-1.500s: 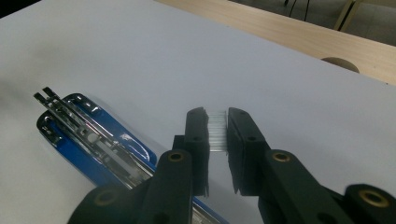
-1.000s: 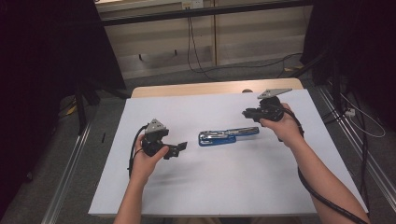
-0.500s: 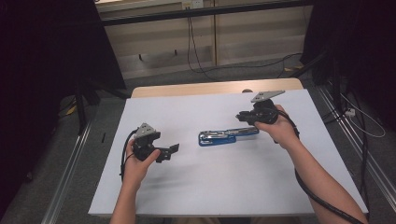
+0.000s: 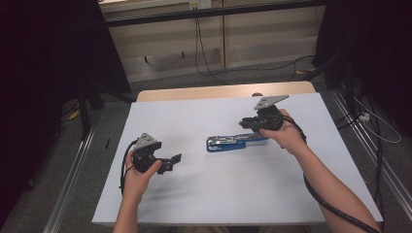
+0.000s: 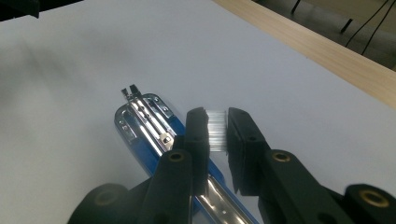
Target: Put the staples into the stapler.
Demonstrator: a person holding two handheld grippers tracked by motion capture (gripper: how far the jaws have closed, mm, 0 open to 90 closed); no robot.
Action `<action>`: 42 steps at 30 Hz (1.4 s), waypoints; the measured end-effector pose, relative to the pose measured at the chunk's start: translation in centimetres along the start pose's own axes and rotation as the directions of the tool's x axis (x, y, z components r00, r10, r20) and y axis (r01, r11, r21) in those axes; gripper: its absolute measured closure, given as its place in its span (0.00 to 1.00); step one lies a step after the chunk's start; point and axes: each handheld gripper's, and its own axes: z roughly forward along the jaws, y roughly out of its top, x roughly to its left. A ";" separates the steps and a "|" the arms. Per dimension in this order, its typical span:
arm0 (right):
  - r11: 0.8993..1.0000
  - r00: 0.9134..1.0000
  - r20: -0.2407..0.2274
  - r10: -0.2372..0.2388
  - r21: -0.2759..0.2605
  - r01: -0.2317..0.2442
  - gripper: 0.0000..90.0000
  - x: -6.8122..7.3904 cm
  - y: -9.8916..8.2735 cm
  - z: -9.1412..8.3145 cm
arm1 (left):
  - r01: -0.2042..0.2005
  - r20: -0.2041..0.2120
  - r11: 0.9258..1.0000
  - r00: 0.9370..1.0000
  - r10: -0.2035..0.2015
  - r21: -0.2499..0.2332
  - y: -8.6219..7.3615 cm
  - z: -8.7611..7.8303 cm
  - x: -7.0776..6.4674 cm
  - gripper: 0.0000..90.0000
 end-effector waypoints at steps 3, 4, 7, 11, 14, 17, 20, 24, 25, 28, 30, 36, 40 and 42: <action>1.000 1.000 -0.016 -0.010 -0.007 0.010 0.88 0.2 0.0 0.3 | 0.002 0.010 1.000 1.000 -0.002 -0.003 -0.1 -0.1 0.1 0.06; 1.000 1.000 -0.027 -0.004 -0.008 0.004 0.88 0.3 0.0 0.4 | 0.010 0.016 1.000 1.000 -0.010 -0.005 -0.2 -0.1 0.2 0.06; 1.000 0.999 -0.046 -0.010 -0.004 0.010 0.88 0.5 -0.2 0.9 | 0.006 0.015 1.000 1.000 -0.006 -0.013 -0.2 -0.4 0.3 0.06; 0.999 0.997 -0.066 -0.033 0.005 0.034 0.88 0.7 -0.2 1.8 | 0.015 0.004 0.999 1.000 -0.015 -0.032 -0.2 -0.8 0.5 0.06; 0.999 0.995 -0.085 -0.048 0.012 0.049 0.88 0.8 -0.1 2.5 | 0.020 -0.001 0.999 1.000 -0.020 -0.033 -0.3 -1.0 0.7 0.06; 0.998 0.993 -0.104 -0.056 0.011 0.057 0.88 1.0 0.2 3.2 | 0.022 -0.005 0.999 1.000 -0.022 -0.034 -0.4 -1.1 0.9 0.06; 0.997 0.990 -0.124 -0.072 0.011 0.073 0.88 1.0 0.5 3.7 | 0.021 -0.010 0.999 1.000 -0.022 -0.035 -0.5 -1.3 0.9 0.06; 0.996 0.985 -0.147 -0.086 0.012 0.089 0.88 0.8 0.9 4.3 | 0.020 -0.009 0.999 1.000 -0.021 -0.036 -0.5 -1.3 0.7 0.06; 0.996 0.985 -0.153 -0.085 0.013 0.088 0.88 0.8 1.0 4.4 | 0.015 -0.004 0.999 1.000 -0.015 -0.035 -0.5 -1.3 0.7 0.06; 0.996 0.981 -0.169 -0.091 0.004 0.093 0.88 0.8 1.2 4.7 | 0.018 -0.011 0.999 1.000 -0.019 -0.036 -0.5 -1.5 0.8 0.06; 0.995 0.979 -0.177 -0.100 0.001 0.102 0.88 0.8 1.3 4.8 | 0.019 -0.014 0.999 1.000 -0.019 -0.039 -0.6 -1.6 0.9 0.06; 0.991 0.971 -0.201 -0.133 0.003 0.136 0.88 1.1 1.6 5.4 | 0.016 -0.019 0.999 1.000 -0.017 -0.034 -0.8 -1.8 0.9 0.06; 0.990 0.966 -0.219 -0.136 0.001 0.139 0.88 1.1 1.8 5.8 | 0.020 -0.020 0.999 1.000 -0.021 -0.031 -0.9 -1.8 0.8 0.06; 0.989 0.962 -0.230 -0.144 0.000 0.148 0.88 1.2 1.8 6.0 | 0.014 -0.019 1.000 1.000 -0.015 -0.027 -0.9 -1.7 0.8 0.06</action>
